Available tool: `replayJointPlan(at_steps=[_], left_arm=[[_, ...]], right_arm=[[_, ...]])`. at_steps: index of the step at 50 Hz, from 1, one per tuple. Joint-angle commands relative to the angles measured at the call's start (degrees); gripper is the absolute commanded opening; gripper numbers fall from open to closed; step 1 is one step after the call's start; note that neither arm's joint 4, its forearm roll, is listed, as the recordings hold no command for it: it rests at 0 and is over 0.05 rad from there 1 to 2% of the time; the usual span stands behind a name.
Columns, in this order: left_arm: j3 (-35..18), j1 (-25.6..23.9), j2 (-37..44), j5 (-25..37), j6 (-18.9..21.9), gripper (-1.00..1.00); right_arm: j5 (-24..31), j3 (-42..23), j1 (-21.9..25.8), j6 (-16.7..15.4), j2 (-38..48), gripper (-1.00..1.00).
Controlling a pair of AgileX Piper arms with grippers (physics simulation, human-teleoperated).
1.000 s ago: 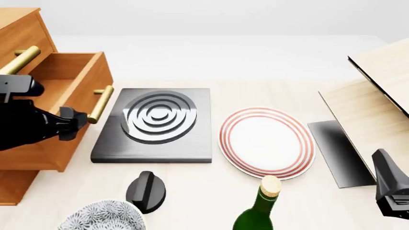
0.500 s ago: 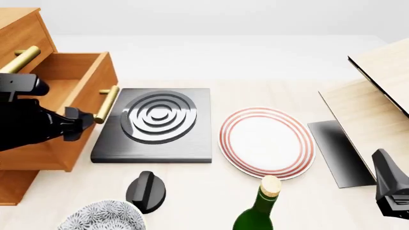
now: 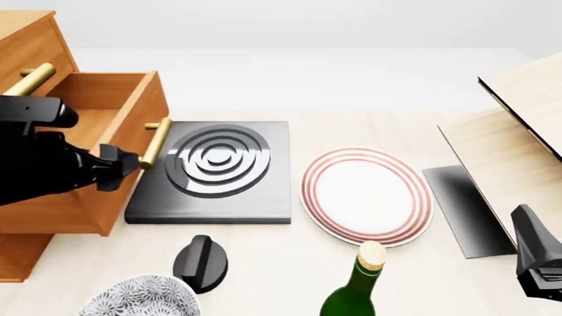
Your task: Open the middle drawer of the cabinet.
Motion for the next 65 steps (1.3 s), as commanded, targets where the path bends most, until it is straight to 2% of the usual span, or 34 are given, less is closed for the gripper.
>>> replayJointPlan(at_steps=[1,65], left_arm=[[-1.43,-4.68,0.1,-0.35,1.52,1.0],[-3.01,-11.78,4.27,-2.26,-1.0,1.0]], right_arm=[[-0.01,0.01,0.01,-0.01,0.0,1.0],[-0.01,0.01,0.01,-0.01,0.01,1.0]])
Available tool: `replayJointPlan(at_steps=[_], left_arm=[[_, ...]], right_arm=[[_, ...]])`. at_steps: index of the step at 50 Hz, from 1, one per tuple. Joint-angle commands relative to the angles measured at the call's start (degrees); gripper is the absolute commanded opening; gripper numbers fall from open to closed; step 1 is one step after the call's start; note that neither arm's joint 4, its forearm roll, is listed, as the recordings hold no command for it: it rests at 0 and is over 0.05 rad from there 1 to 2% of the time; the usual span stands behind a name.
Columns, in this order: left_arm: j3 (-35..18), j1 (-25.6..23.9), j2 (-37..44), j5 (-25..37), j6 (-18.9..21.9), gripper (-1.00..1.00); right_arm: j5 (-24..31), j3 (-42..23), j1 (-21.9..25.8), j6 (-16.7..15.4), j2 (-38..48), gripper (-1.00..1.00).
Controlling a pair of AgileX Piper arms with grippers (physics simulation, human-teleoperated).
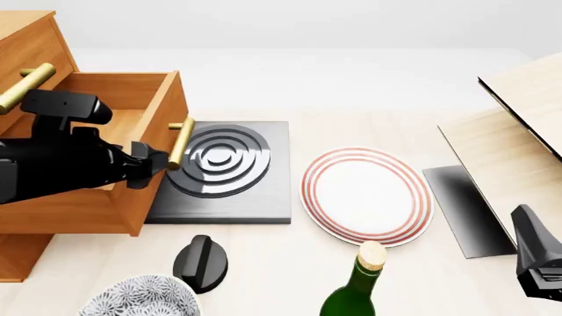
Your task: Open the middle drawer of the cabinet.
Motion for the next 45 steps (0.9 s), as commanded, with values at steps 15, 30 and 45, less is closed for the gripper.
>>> replayJointPlan(at_steps=[15,30,45], left_arm=[[-1.37,-6.84,2.02,-1.47,-0.4,1.0],[-1.84,-9.31,2.69,-1.72,-1.45,1.0],[-2.34,-9.3,0.46,-0.23,-0.7,1.0]], right_arm=[[-0.01,0.01,0.0,-0.01,0.0,1.0],[-0.01,0.01,0.0,-0.01,0.0,1.0],[-0.01,0.01,0.0,0.0,0.0,1.0]])
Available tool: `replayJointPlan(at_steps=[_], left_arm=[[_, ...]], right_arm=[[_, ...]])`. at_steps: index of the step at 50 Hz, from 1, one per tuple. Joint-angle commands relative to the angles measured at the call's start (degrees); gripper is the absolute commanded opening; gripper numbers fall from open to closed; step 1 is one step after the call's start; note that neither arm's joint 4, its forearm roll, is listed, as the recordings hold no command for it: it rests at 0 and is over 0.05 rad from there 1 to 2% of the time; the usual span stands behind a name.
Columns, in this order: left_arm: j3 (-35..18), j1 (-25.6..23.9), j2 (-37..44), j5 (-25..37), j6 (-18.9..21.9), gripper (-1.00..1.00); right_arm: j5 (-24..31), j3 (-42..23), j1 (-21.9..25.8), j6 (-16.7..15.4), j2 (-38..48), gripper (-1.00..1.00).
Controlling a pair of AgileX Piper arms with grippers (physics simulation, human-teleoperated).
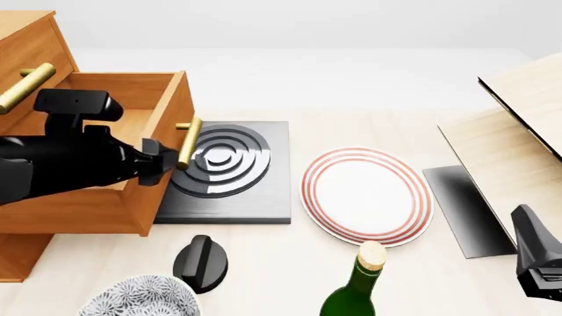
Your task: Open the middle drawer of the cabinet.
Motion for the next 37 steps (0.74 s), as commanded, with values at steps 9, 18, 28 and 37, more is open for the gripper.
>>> replayJointPlan(at_steps=[9,18,28,37], left_arm=[[-1.82,-5.28,-4.49,2.03,8.39,1.0],[-1.76,-4.86,-7.15,3.32,9.65,1.0],[-2.69,-4.77,-8.78,4.51,10.24,1.0],[-3.24,-5.0,-9.54,5.05,10.34,1.0]], right_arm=[[-0.01,0.01,0.01,0.01,0.0,1.0],[-0.01,0.01,0.01,0.01,0.0,1.0],[-0.01,0.01,0.0,0.02,-0.01,1.0],[-0.01,0.01,0.01,-0.01,0.0,1.0]])
